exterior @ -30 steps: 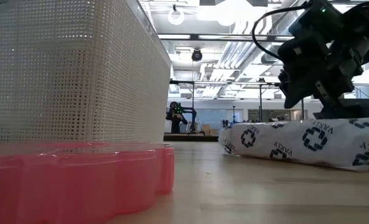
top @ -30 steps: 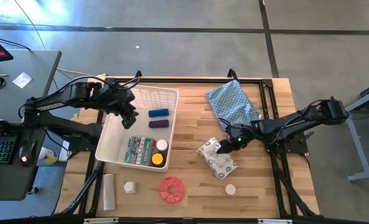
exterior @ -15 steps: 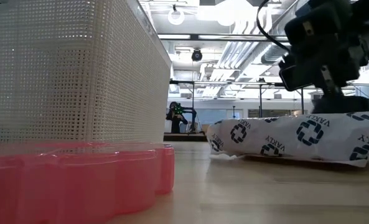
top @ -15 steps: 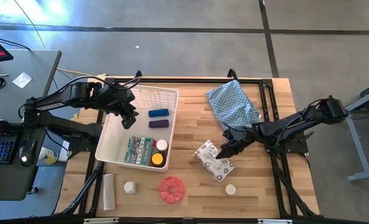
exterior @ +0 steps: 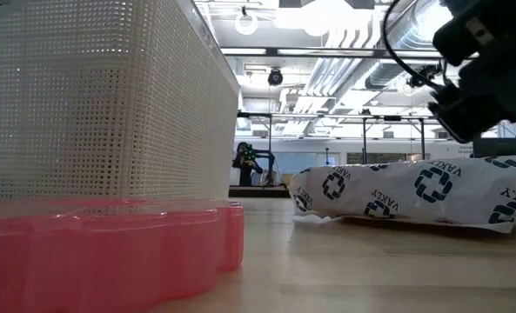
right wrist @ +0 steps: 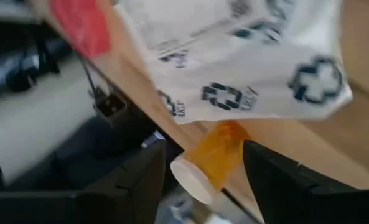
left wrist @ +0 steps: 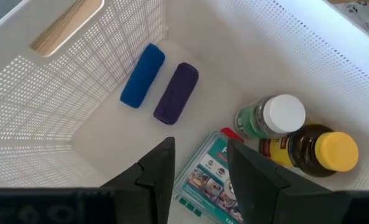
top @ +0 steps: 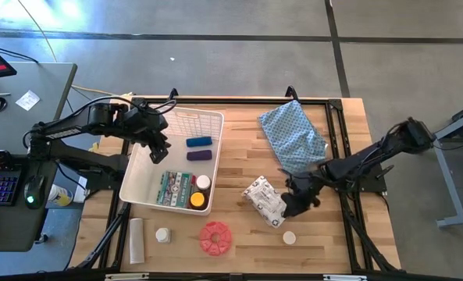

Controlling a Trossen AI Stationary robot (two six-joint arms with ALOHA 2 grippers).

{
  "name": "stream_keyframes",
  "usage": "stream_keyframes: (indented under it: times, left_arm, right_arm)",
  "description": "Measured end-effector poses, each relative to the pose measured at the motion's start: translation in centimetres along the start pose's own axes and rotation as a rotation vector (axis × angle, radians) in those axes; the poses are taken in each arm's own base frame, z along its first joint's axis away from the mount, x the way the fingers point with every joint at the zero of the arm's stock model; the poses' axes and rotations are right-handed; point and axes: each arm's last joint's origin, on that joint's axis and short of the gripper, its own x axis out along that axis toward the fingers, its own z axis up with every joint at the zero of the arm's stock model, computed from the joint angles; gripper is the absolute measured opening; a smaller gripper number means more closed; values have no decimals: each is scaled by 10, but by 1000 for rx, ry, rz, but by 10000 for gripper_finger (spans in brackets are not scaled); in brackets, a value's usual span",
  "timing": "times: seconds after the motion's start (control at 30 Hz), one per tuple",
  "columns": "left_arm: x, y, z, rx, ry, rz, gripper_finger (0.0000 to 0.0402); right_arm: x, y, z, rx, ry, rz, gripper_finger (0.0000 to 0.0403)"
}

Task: Pick & place medical supplies in basket/bin
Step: Put the white mailer bag into the white bin

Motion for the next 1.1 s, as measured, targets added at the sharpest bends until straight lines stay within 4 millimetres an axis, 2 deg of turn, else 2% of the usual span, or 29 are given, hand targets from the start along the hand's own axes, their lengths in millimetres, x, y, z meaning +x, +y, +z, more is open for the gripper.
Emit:
stream_keyframes:
  times: [0.1,0.23,0.47,0.7,0.9,1.1]
  left_arm:
    - [0,0,0,1,0,0,177]
    - [0,0,0,3,-1,-1,177]
    - [0,0,0,10,-1,0,177]
    - [-1,0,0,5,-6,-1,177]
    - [-1,1,1,8,-21,14,177]
    - [-1,1,1,13,-24,23,177]
  right_arm:
    - [3,-1,-6,101,-72,5,194]
    - [5,-3,-7,136,-167,12,183]
    - [6,-7,-10,167,-140,-23,173]
    - [8,-9,-17,147,-143,-38,208]
    - [6,-16,-9,131,-262,-92,249]
    - [2,-14,2,116,-372,-70,255]
